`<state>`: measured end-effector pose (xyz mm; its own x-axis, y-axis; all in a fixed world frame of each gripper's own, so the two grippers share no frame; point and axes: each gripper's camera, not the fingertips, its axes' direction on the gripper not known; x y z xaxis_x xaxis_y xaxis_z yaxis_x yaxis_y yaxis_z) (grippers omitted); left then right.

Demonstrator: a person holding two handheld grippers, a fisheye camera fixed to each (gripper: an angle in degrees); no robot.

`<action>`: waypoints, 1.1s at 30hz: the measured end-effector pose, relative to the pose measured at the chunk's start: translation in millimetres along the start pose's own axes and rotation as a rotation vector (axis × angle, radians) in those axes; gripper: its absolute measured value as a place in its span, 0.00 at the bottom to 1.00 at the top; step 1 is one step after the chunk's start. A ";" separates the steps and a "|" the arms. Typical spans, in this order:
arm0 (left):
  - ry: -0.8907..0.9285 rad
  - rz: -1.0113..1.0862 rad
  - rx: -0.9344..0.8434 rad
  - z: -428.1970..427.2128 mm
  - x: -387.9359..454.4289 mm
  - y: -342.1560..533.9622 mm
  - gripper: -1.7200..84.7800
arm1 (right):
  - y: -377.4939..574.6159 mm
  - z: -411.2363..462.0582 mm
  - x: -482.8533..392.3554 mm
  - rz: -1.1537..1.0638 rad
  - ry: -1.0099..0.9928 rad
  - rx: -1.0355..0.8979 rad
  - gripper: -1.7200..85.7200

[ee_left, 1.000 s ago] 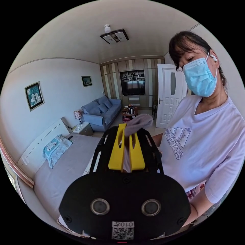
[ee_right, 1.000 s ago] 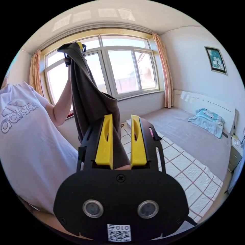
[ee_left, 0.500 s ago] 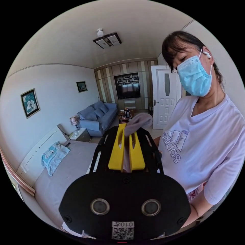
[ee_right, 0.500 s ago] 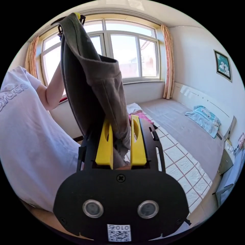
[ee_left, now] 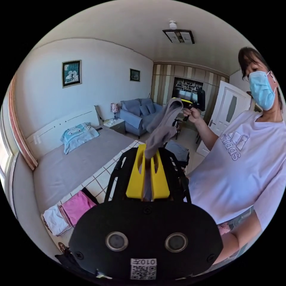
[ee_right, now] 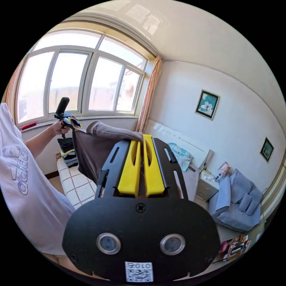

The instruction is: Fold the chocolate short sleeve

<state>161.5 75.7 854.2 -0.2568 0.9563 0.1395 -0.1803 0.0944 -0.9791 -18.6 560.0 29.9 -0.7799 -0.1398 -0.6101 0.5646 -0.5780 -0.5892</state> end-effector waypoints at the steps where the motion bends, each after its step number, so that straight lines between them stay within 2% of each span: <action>1: 0.023 -0.015 0.037 -7.3 -3.6 8.9 0.02 | -6.5 -5.3 -6.1 -0.020 0.012 0.012 0.06; 6: 0.067 -0.041 0.156 -59.3 -13.0 25.2 0.02 | -39.0 -46.0 -37.8 -0.043 0.091 0.155 0.06; 8: 0.005 -0.009 0.113 -74.0 -2.3 25.0 0.02 | -47.0 -58.1 -44.1 -0.025 0.099 0.181 0.06; 10: -0.114 -0.042 0.102 -52.0 12.7 32.3 0.03 | -54.2 -66.1 -51.5 -0.026 0.064 0.192 0.06; 12: -0.058 -0.020 -0.044 4.8 26.1 36.7 0.03 | -61.0 -66.7 -66.6 -0.067 0.087 0.176 0.05; 13: 0.057 -0.030 -0.104 37.0 28.5 40.5 0.02 | -62.3 -64.6 -70.5 -0.080 0.118 0.158 0.05; 14: 0.126 -0.059 -0.074 50.3 27.8 46.6 0.02 | -64.0 -59.1 -75.8 -0.094 0.189 0.103 0.05; 16: 0.133 -0.101 -0.038 45.9 20.8 54.6 0.02 | -61.2 -54.4 -77.4 -0.110 0.276 0.023 0.05; 18: 0.090 -0.142 -0.020 19.9 10.8 59.6 0.01 | -45.0 -56.9 -71.8 -0.103 0.325 -0.043 0.05; 20: 0.003 -0.176 0.059 -40.8 4.0 64.6 0.01 | -25.2 -62.0 -65.6 -0.076 0.300 -0.082 0.05; 23: -0.109 -0.179 0.165 -126.2 18.4 64.0 0.01 | 14.6 -70.9 -60.1 -0.034 0.179 -0.150 0.04; 27: -0.276 -0.075 0.162 -200.0 76.5 46.3 0.01 | 54.3 -90.7 -58.2 0.017 -0.021 -0.208 0.03; 33: -0.364 0.065 0.213 -306.7 154.9 1.8 0.01 | 50.8 -133.8 -47.0 -0.032 -0.097 -0.086 0.03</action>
<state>412.6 308.9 828.6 -0.5855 0.7949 0.1591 -0.3353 -0.0588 -0.9403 82.9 644.9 -42.2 -0.8181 -0.2015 -0.5387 0.5567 -0.5126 -0.6537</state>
